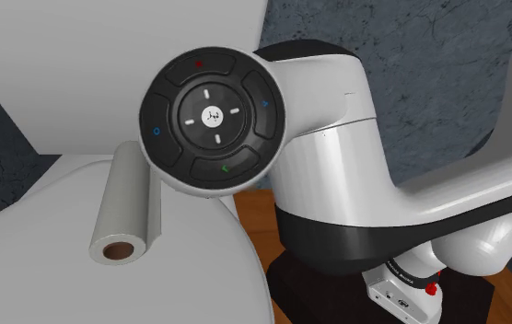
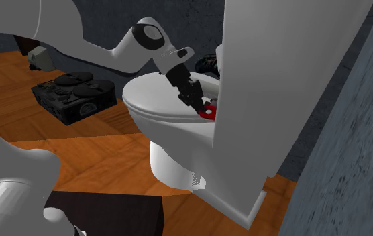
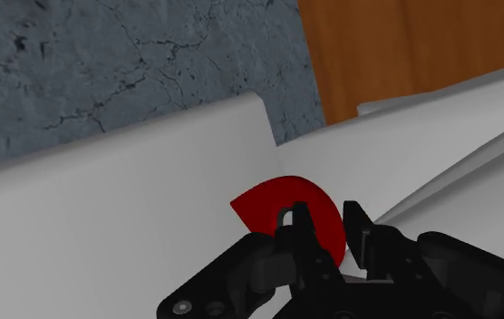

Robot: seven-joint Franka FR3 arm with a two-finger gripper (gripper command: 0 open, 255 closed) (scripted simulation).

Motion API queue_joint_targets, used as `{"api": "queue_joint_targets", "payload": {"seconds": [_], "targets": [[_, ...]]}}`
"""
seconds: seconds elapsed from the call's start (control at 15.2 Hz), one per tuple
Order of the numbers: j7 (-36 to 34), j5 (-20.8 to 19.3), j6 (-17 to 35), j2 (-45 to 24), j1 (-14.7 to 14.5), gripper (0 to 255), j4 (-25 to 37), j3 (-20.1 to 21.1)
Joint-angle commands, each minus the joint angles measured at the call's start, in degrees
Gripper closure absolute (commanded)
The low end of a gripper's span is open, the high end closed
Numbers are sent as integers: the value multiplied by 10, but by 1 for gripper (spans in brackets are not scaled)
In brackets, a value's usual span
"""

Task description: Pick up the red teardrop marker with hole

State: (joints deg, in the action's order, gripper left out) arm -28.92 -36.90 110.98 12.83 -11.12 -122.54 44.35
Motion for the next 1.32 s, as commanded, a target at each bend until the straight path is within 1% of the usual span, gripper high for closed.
{"api": "queue_joint_targets", "payload": {"seconds": [0.0, 0.33, 1.25], "targets": [[-3, -12, -3, -3, 4, 255, 0, -3], [3, -10, -2, 1, 4, 255, 0, -5], [77, 20, -70, 23, 3, 255, 81, -17]]}}
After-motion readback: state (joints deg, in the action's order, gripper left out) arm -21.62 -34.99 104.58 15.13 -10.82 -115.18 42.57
